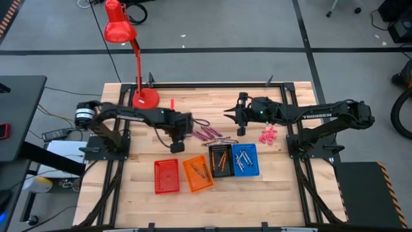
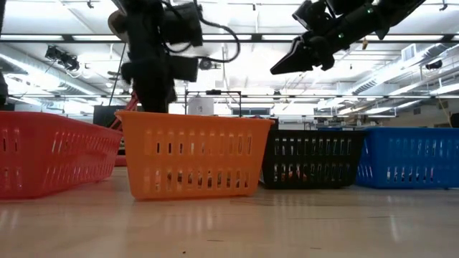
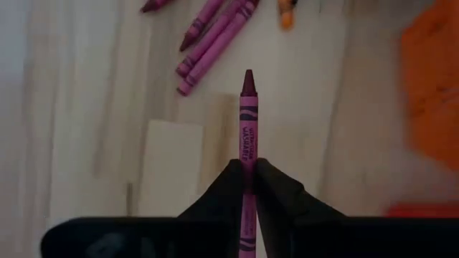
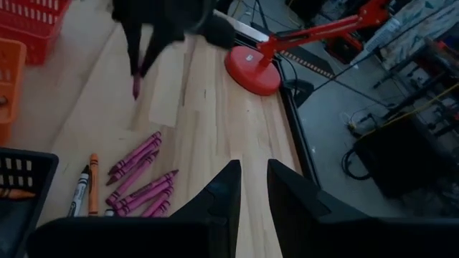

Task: Sort crayons
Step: Put the pink crayon into the red bin

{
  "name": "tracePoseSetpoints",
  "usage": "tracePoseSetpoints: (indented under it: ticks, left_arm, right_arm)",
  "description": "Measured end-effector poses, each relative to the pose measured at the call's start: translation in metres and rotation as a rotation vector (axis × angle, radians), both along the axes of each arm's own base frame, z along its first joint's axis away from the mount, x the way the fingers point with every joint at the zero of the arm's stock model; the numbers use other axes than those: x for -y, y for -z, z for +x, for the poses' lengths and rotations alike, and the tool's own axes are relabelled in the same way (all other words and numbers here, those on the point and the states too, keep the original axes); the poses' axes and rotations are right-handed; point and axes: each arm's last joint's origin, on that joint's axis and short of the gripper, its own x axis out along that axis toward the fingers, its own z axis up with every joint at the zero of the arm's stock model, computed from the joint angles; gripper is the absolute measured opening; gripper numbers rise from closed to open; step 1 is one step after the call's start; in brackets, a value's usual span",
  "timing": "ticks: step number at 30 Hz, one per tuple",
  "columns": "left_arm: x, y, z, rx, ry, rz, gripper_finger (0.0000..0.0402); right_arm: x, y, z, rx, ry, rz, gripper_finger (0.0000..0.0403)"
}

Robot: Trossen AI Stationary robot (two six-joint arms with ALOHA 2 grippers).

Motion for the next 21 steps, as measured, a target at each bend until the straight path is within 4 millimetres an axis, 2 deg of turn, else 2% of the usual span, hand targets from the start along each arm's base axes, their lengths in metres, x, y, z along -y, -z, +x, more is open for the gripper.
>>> tracePoseSetpoints:
  ticks: [4, 8, 16, 21]
  left_arm:
    - [0.006, -0.018, -0.013, 0.030, -0.219, -0.163, 0.0034]
    - [0.023, -0.028, -0.021, 0.018, -0.385, -0.267, 0.0034]
    - [0.081, -0.030, -0.034, -0.079, -0.586, -0.373, 0.0034]
    - [0.119, -0.031, -0.042, -0.094, -0.655, -0.425, 0.0034]
  right_arm:
    - [0.007, 0.001, -0.002, -0.002, 0.041, 0.027, 0.0074]
    - [0.015, 0.000, -0.003, 0.005, 0.071, 0.020, 0.0074]
    - [0.034, -0.016, -0.005, 0.163, 0.300, -0.076, 0.0074]
    - [0.043, -0.028, -0.007, 0.289, 0.351, -0.105, 0.0074]
